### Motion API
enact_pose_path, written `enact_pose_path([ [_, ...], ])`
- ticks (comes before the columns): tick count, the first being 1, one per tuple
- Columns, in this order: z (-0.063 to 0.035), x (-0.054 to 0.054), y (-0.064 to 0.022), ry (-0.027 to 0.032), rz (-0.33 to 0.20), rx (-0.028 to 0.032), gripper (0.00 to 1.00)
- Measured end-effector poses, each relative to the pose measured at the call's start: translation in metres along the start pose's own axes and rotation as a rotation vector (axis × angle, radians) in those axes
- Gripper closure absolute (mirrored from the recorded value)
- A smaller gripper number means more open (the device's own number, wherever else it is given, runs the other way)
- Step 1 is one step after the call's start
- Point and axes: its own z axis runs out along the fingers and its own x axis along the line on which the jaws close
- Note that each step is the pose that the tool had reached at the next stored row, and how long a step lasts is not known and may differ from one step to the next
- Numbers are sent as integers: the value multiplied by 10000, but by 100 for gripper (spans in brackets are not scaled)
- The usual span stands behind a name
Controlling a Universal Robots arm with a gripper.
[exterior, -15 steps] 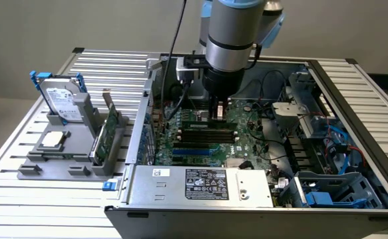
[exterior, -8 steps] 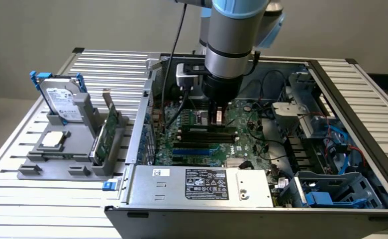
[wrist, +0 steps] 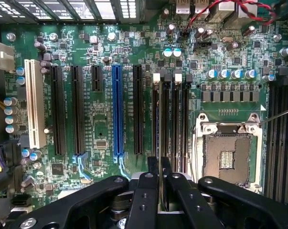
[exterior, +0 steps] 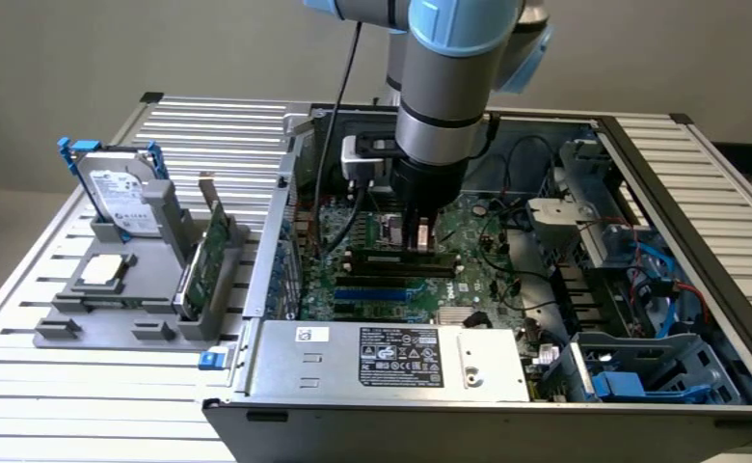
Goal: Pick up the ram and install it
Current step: 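Insert the ram into the slot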
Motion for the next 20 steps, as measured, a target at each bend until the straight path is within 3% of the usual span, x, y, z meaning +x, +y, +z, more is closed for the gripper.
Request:
enact_pose_path([
  [5,51,2,-2,0,3,1,86],
  [20,61,2,-18,1,38,1,86],
])
